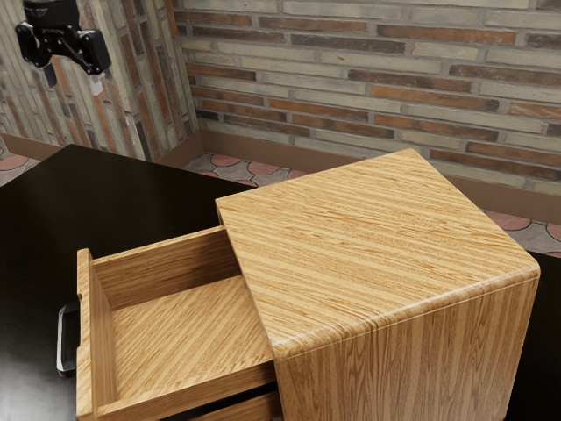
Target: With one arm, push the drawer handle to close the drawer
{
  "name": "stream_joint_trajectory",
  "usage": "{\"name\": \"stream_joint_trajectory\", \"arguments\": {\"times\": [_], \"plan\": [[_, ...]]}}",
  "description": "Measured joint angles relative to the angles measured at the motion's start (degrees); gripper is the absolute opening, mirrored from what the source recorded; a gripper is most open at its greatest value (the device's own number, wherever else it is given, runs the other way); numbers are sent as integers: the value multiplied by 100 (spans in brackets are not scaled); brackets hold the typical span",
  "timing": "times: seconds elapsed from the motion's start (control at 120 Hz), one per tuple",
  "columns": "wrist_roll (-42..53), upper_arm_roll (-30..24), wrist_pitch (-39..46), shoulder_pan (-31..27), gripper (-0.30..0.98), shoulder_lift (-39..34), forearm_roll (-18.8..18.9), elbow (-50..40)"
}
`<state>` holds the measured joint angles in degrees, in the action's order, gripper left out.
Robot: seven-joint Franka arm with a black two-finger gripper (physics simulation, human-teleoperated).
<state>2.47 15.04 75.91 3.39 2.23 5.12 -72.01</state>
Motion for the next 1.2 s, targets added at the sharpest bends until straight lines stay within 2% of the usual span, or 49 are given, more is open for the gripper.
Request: {"name": "stream_joint_trajectory", "arguments": {"times": [0.133,0.325,0.633,0.783,0.908,1.05,1.2], "plan": [[12,-3,-3,220,67,1,-11,1],[16,-60,171,108,67,-337,-6,497],[-19,-56,662,-158,67,-345,-334,584],[-32,-82,707,-104,67,-463,-486,453],[-73,-84,710,277,66,-1123,-546,-688],[-144,-85,974,151,67,-2179,-552,-2566],[-258,-845,1355,-1049,67,-3428,-463,-4422]]}}
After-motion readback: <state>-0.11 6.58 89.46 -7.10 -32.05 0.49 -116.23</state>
